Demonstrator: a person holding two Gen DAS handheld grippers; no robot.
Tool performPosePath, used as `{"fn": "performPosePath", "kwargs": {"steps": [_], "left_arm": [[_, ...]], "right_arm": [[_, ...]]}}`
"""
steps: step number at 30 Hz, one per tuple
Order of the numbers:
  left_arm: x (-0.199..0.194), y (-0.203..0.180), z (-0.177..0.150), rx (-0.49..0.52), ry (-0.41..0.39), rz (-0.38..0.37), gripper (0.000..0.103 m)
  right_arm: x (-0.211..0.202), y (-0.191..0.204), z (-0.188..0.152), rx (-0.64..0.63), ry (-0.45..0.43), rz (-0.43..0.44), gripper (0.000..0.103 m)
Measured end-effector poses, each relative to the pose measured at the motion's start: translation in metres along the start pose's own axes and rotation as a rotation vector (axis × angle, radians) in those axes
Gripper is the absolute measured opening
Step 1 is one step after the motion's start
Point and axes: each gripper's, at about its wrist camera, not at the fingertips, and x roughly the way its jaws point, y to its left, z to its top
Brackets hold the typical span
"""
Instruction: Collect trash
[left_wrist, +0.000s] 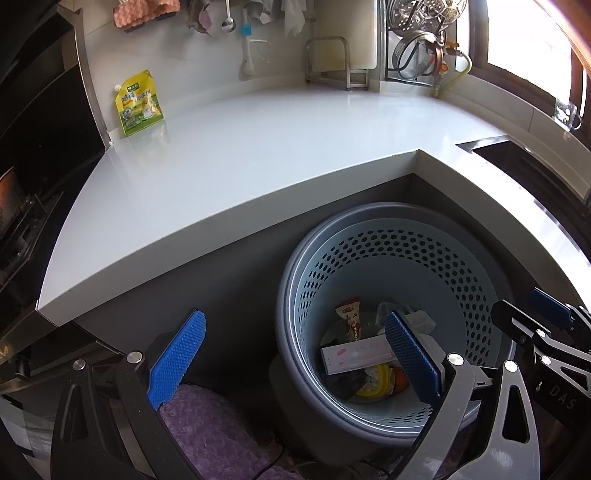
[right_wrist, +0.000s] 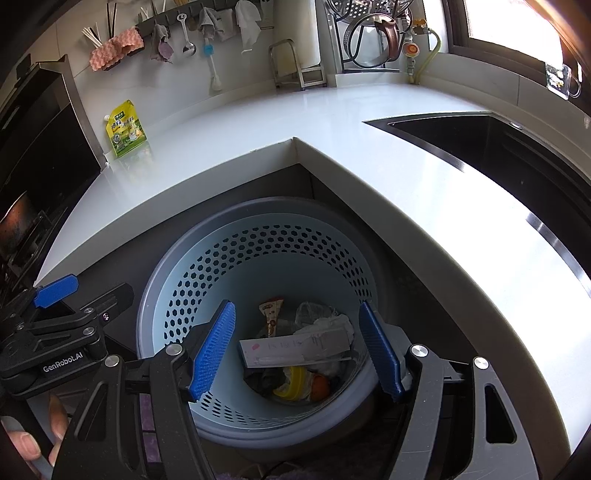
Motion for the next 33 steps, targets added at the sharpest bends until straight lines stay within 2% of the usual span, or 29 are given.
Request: {"fn": "performPosePath", "kwargs": {"steps": [33], "left_arm": [[0.0052,0.0019,-0.0002,-0.004,0.026,-0.002,0.096]], "right_arm": [[0.0006,0.0012,0.0006,0.001,0.002,0.0,0.067]]}}
